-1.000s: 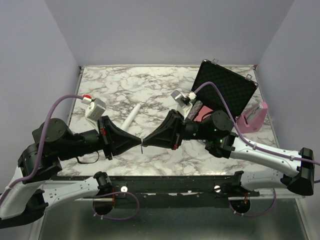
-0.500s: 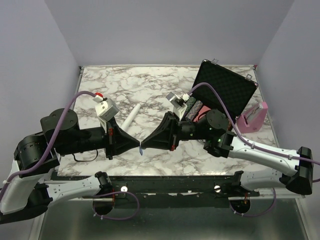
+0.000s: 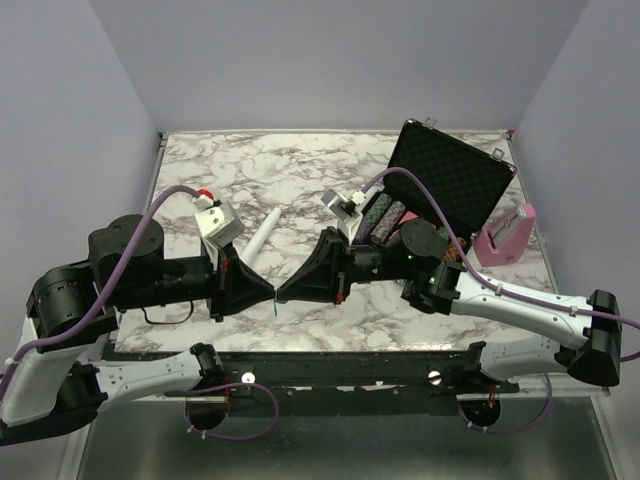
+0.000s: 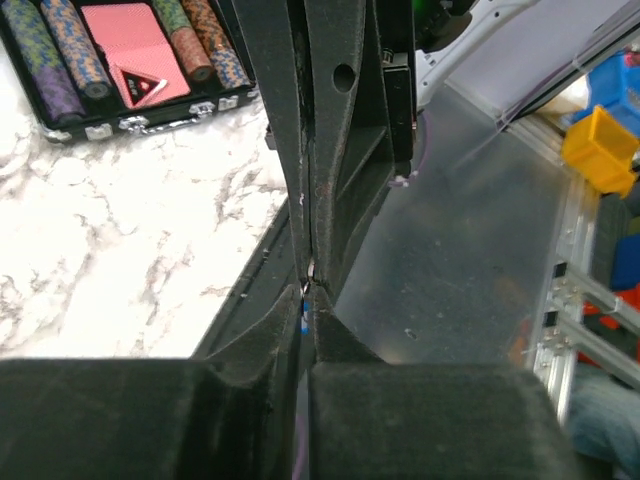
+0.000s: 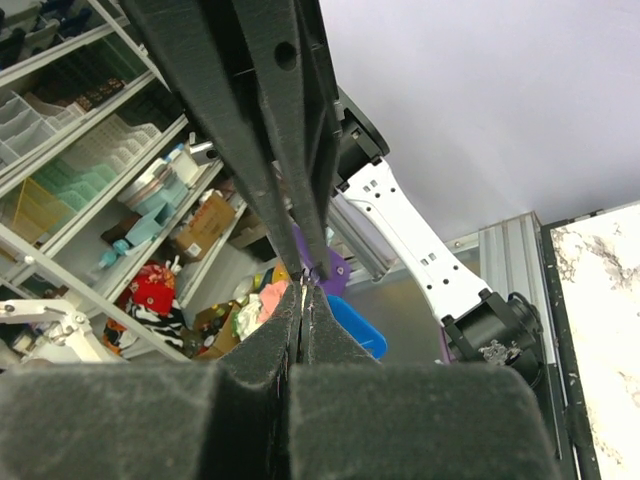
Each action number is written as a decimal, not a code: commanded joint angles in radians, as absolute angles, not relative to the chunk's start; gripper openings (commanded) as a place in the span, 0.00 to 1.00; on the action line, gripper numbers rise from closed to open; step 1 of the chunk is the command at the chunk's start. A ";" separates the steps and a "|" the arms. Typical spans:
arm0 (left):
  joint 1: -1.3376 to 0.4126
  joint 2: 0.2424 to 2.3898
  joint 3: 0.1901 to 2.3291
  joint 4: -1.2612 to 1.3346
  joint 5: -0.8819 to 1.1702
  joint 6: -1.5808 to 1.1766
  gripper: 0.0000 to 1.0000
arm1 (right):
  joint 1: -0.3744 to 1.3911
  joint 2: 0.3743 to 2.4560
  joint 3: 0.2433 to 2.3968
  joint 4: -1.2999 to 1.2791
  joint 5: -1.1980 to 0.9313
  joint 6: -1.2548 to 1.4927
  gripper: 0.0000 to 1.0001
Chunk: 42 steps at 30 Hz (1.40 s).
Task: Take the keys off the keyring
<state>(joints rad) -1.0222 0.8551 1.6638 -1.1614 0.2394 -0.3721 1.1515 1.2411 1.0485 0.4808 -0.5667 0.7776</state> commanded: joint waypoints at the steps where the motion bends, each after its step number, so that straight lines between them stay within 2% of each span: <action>1: -1.020 0.873 1.709 -1.141 0.180 -0.373 0.32 | 1.173 1.250 1.080 0.468 -0.594 0.752 0.01; 4: -1.020 0.873 1.779 -1.141 0.140 -0.373 0.57 | 1.172 1.247 1.074 0.466 -0.574 0.747 0.01; 6: -1.020 0.873 1.824 -1.144 0.103 -0.374 0.68 | 1.172 1.238 1.072 0.462 -0.555 0.744 0.01; 10: -1.020 0.829 1.829 -1.102 0.008 -0.428 0.74 | 1.172 1.220 1.065 0.465 -0.519 0.742 0.01; 16: -1.020 0.678 1.683 -0.939 -0.026 -0.518 0.74 | 1.172 1.210 1.054 0.517 -0.511 0.775 0.01; 18: -1.020 0.634 1.620 -0.904 -0.058 -0.554 0.72 | 1.173 1.206 1.042 0.555 -0.499 0.799 0.01; 25: -1.020 0.417 1.260 -0.577 0.000 -0.641 0.65 | 1.172 1.216 1.058 0.659 -0.459 0.888 0.01; 30: -1.020 0.402 1.201 -0.514 0.052 -0.661 0.61 | 1.173 1.219 1.029 0.753 -0.465 0.928 0.10; 32: -1.020 0.410 1.193 -0.499 0.074 -0.666 0.57 | 1.172 1.223 1.025 0.779 -0.474 0.934 0.01; 36: -1.020 0.416 1.184 -0.469 0.092 -0.672 0.55 | 1.172 1.233 1.002 0.893 -0.505 0.982 0.01; 42: -1.020 0.426 1.178 -0.440 0.110 -0.675 0.53 | 1.173 1.238 1.014 0.871 -0.492 0.983 0.01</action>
